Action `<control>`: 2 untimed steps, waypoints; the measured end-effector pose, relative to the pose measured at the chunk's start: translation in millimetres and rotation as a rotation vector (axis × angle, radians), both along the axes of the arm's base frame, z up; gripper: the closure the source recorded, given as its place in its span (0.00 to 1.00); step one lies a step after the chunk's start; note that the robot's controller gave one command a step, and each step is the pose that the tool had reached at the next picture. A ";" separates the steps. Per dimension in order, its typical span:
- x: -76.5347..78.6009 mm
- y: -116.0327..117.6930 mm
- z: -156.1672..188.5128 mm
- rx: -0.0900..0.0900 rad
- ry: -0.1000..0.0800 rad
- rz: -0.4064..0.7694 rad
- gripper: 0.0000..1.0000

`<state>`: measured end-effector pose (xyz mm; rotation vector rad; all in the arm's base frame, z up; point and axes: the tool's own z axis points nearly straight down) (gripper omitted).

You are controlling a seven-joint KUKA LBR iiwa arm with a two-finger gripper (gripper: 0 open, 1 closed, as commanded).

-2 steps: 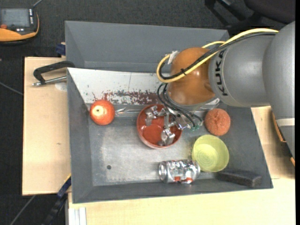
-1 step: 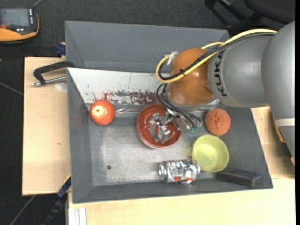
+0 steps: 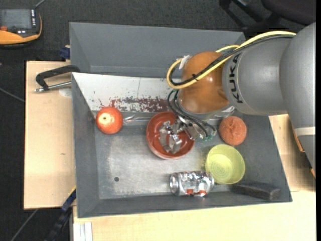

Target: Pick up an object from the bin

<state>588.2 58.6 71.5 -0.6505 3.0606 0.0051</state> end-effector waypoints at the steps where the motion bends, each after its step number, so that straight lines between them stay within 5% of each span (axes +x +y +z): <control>1: 0.0 0.0 0.0 0.000 0.000 0.000 1.00; 2: 0.0 0.1 0.0 0.000 0.000 0.000 1.00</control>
Offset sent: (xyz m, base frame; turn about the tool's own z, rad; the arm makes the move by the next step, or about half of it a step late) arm 0.0000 0.0000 0.0000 0.0000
